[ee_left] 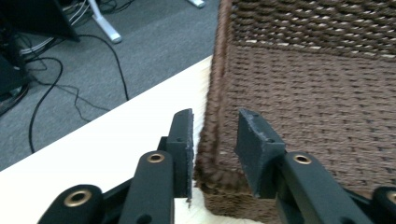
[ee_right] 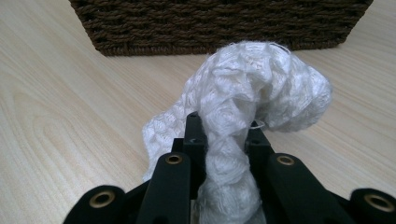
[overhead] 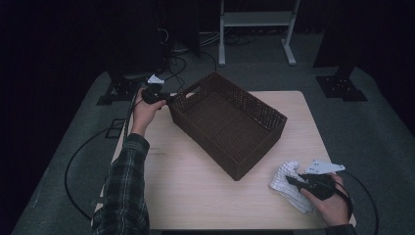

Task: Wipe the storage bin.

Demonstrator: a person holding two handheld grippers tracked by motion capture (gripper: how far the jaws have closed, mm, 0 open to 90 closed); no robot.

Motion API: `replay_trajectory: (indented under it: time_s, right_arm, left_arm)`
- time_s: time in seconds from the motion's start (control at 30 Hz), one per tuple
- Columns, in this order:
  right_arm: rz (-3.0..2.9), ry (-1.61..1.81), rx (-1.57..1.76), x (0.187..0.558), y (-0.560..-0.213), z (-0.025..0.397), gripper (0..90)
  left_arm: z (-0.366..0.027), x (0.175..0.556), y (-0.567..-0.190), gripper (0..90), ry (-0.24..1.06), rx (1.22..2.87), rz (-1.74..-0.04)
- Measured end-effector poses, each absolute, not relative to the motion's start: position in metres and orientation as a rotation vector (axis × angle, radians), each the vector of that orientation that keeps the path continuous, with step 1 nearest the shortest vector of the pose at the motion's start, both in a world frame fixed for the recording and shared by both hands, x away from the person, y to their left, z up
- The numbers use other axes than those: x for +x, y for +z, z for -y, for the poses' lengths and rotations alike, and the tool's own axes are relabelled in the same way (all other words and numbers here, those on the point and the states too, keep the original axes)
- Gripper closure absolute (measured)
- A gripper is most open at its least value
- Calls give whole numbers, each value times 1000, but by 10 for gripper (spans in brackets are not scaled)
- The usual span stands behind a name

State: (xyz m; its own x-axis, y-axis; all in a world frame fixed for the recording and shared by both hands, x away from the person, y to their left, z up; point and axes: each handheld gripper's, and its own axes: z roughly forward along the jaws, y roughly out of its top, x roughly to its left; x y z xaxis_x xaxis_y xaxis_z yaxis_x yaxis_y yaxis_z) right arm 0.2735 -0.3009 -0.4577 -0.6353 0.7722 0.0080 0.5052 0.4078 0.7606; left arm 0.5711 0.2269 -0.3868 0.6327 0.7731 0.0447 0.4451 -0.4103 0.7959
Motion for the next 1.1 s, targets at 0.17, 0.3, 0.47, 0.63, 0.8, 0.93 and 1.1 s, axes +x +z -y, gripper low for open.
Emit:
replay_trajectory:
  time_s: [0.17,0.3,0.47,0.63,0.8,0.93,1.1]
  right_arm:
    - [-2321,1078,1110,273,-458,301,764]
    - [-2323,1076,1106,273,-459,301,764]
    - [-2326,1075,1106,273,-459,301,764]
    - [-2329,1076,1101,271,-458,299,764]
    - [-2336,1079,1086,270,-458,298,764]
    - [-2343,1082,1072,268,-457,298,764]
    - [-2344,1087,1085,266,-458,300,764]
  left_arm:
    - [-228,573,-390,762,512,2053,-968]
    - [-231,571,-389,798,484,2052,-983]
    - [-231,560,-386,809,483,2093,-974]
    - [-236,546,-387,811,457,2057,-990]
    - [-236,534,-386,810,455,2063,-1004]
    - [-236,517,-386,807,444,2055,-1019]
    - [-237,500,-387,799,421,2030,-1035]
